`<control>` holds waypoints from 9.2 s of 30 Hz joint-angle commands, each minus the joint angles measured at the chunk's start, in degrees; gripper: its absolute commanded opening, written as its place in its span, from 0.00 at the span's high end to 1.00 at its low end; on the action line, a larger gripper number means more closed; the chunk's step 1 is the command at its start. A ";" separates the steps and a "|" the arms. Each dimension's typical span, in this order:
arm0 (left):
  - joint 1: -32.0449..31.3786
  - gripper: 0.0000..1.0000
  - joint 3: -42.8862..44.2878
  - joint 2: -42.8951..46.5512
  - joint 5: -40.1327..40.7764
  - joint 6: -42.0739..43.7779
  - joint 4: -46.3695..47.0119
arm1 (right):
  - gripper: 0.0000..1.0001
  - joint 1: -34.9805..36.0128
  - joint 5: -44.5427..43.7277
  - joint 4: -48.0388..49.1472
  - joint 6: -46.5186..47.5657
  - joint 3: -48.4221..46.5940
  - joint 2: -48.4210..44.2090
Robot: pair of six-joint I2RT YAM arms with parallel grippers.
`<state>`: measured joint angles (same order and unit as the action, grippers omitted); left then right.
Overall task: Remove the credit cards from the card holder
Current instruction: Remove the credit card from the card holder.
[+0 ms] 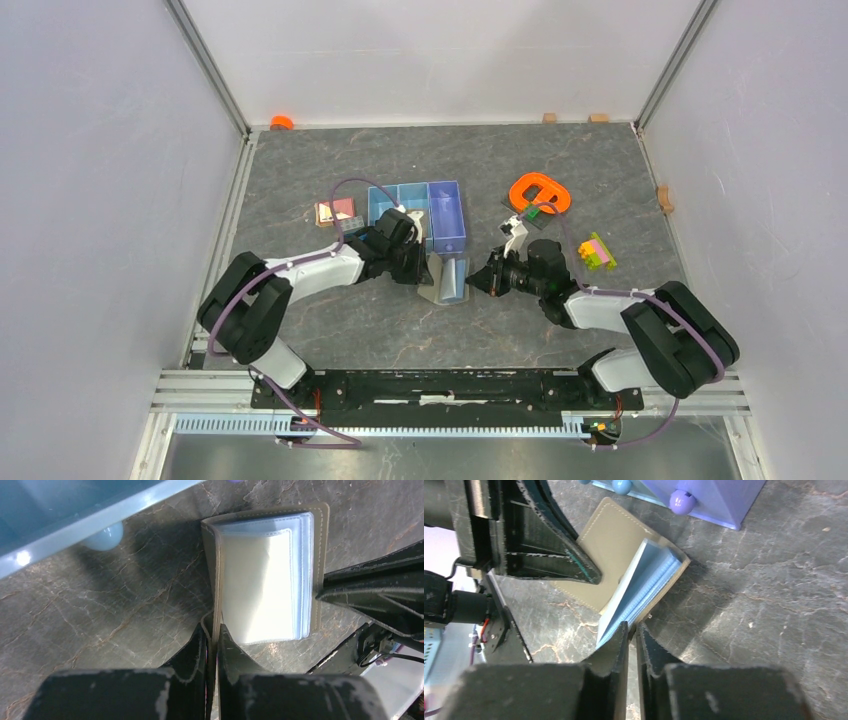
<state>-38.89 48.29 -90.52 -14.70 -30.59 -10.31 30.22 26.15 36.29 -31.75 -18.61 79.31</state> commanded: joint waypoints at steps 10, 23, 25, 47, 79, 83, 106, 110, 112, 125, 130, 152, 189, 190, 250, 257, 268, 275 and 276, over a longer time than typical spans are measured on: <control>-0.13 0.98 0.86 -3.83 1.83 0.06 0.09 | 0.45 0.32 2.46 5.41 -2.65 0.86 4.19; 0.87 0.97 -3.33 1.94 -1.05 -3.17 6.78 | 0.78 0.35 5.13 6.83 -4.31 0.99 3.70; 1.35 0.89 -4.59 3.88 -2.20 -3.67 8.45 | 0.89 0.28 4.37 4.91 -2.87 0.44 2.88; 0.57 0.00 -12.35 13.17 -11.11 -3.84 25.20 | 0.94 0.72 11.37 17.72 -7.90 4.34 -2.43; 0.55 0.85 -12.61 13.30 -9.64 -4.32 26.43 | 0.65 2.65 12.62 18.56 -7.96 4.23 -4.14; 1.77 0.86 -13.45 13.36 -11.23 -5.73 28.15 | 0.65 2.65 12.28 18.29 -7.74 4.32 -4.76; 5.65 0.91 -17.45 15.72 -16.67 -10.55 36.42 | 0.73 2.57 16.05 26.42 -11.76 6.62 -10.08; 5.90 0.89 -18.01 16.64 -16.55 -10.82 36.92 | 0.90 2.63 15.70 25.64 -11.32 6.45 -10.14; 5.83 0.71 -17.92 16.83 -16.76 -10.73 36.84 | 0.98 2.58 14.63 23.52 -10.28 6.08 -10.31; 0.35 0.01 -15.66 16.18 -12.85 -7.10 34.22 | 1.00 5.27 10.79 17.67 -5.93 4.18 -9.20; -1.38 0.07 -13.84 15.43 -8.96 -5.08 29.89 | 1.00 6.06 10.50 17.85 -5.77 4.01 -9.33; -0.46 0.48 -13.50 15.04 -13.52 -5.80 30.90 | 0.95 3.62 12.50 21.62 -9.60 5.62 -9.18; 1.72 0.66 -12.67 20.03 -0.91 -3.90 18.28 | 0.99 1.73 10.42 19.52 -9.03 6.99 -11.97; 1.71 0.64 -12.55 20.73 2.10 -3.50 16.42 | 0.99 1.69 10.18 19.47 -8.89 7.09 -12.23; -1.45 0.80 -14.56 24.70 -5.39 -0.36 23.59 | 1.00 -0.77 6.98 9.82 -5.64 6.70 -17.29; -1.50 0.98 -16.79 27.20 -8.23 -1.35 28.25 | 0.98 -0.77 8.01 11.08 -5.36 7.00 -16.72; -1.45 0.97 -18.17 28.00 -10.89 -3.85 32.36 | 0.74 -0.83 9.45 16.22 -6.23 9.17 -17.44; -1.40 0.98 -20.45 30.24 -11.05 -6.98 36.87 | 0.62 -0.77 10.70 20.71 -7.93 10.48 -16.74; -1.38 0.98 -20.61 30.67 -11.14 -7.36 37.17 | 0.60 -0.77 10.74 20.97 -8.06 10.63 -16.65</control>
<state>-40.27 28.40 -62.48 -23.92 -34.06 19.90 29.56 35.62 51.48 -38.85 -8.58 62.63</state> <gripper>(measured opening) 0.069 0.373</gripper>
